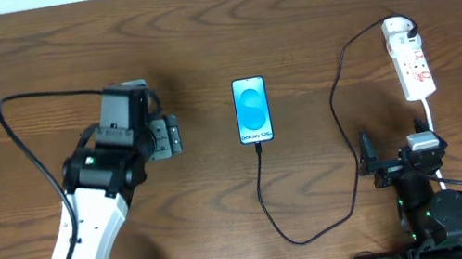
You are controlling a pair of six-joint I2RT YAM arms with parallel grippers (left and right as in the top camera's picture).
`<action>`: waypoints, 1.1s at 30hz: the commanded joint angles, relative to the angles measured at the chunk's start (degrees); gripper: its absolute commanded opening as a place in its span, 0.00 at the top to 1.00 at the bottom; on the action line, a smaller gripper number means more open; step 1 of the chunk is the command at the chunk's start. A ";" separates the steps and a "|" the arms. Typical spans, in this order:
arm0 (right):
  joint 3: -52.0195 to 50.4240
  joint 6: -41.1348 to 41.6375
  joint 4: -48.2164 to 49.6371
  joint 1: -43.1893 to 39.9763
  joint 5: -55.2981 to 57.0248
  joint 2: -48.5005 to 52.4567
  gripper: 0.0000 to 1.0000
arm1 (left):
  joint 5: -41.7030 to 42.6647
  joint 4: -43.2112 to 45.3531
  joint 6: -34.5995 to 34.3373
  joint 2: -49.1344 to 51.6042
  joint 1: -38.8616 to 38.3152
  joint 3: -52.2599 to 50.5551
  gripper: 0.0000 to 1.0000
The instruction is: Plug charger to phone and switch on socket
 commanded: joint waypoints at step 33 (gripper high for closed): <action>-0.15 -0.66 -0.20 0.26 0.63 -0.39 0.01 | 11.13 15.02 4.00 -47.17 7.85 -33.33 0.13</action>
